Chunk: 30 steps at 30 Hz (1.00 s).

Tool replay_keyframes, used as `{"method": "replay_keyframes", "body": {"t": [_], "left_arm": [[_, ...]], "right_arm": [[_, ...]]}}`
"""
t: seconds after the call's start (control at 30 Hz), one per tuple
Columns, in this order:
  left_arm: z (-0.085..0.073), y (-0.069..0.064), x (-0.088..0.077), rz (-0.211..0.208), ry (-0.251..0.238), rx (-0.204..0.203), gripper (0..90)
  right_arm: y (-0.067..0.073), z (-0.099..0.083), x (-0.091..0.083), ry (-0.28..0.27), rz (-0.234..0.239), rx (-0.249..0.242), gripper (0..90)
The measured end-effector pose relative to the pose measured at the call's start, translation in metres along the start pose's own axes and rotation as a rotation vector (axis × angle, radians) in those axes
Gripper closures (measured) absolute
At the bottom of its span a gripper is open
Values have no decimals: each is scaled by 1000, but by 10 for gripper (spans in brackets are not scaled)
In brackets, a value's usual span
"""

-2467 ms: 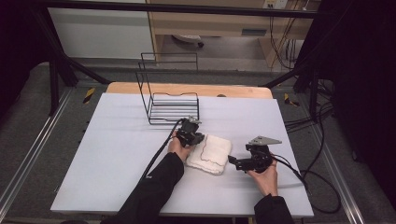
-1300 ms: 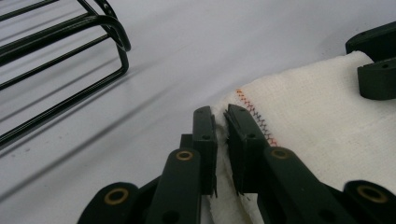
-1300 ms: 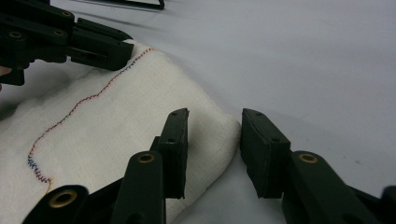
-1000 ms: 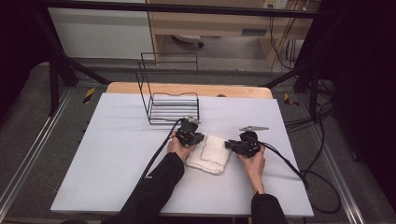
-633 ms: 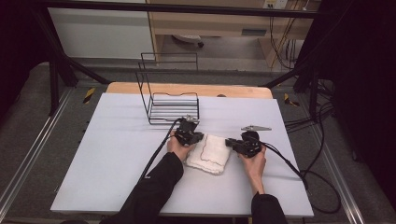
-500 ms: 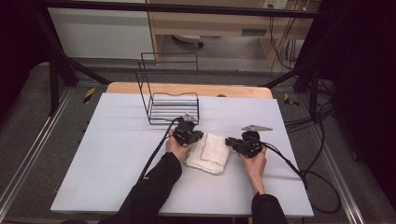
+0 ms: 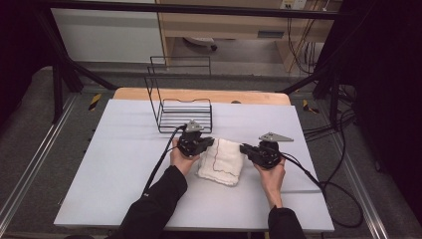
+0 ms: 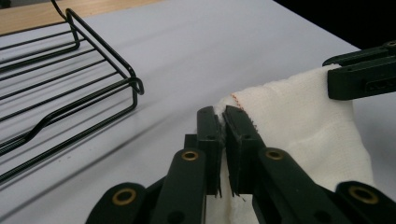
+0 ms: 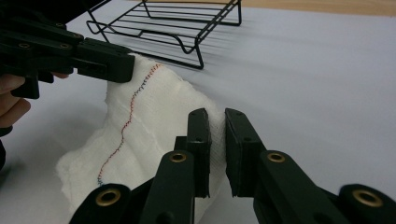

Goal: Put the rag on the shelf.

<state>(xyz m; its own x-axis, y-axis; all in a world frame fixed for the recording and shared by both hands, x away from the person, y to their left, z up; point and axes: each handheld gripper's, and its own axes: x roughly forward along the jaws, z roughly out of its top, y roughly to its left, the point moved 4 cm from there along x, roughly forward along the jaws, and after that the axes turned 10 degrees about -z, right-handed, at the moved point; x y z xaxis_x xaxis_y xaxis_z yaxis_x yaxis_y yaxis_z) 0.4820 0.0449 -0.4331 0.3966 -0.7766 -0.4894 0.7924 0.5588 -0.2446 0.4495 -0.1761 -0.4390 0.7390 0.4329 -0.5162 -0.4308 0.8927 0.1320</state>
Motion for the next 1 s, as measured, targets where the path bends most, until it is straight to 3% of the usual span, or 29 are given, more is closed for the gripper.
{"method": "replay_keyframes", "body": {"t": [0.5, 1.0], "left_arm": [[1, -12, -35, -11, -136, 31, 848], [11, -25, -64, -20, -247, 67, 848]], "right_arm": [[20, 15, -23, -132, 24, -62, 813], [35, 30, -42, -224, 28, -102, 816]]}}
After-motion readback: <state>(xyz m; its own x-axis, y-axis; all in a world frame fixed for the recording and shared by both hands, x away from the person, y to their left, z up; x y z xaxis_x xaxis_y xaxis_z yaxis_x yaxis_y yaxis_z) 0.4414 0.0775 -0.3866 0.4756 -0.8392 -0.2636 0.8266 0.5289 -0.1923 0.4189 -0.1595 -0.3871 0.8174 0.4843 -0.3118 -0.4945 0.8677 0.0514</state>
